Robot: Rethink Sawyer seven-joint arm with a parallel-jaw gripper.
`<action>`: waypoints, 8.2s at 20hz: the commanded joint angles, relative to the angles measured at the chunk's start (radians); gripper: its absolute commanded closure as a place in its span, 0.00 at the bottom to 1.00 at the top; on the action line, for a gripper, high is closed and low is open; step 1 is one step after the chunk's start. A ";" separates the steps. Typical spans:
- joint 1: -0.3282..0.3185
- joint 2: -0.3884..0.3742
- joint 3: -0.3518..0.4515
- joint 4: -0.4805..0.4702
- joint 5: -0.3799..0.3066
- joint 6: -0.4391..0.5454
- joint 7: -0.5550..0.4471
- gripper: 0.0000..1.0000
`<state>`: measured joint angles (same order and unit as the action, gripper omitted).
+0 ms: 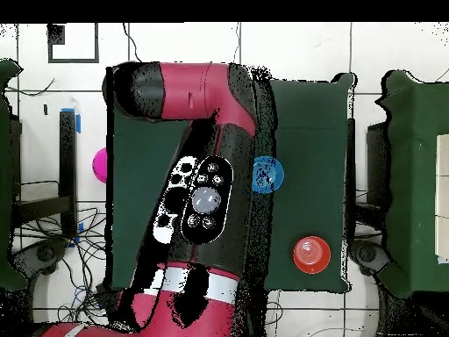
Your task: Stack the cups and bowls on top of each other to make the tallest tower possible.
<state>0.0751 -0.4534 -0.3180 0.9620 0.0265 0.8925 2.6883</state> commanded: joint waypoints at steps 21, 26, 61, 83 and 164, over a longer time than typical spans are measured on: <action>0.001 -0.033 0.097 0.203 0.035 -0.096 0.034 0.00; 0.014 -0.079 0.076 0.217 0.029 -0.077 0.029 0.00; 0.045 -0.860 0.220 1.130 -0.115 -0.377 -0.558 0.00; -0.320 -1.096 0.473 1.222 0.167 -0.332 -1.164 0.00; -0.312 -1.462 0.107 0.803 -0.101 0.888 -1.098 0.00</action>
<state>-0.2525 -1.9674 -0.1145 1.5705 -0.0672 1.7637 1.4854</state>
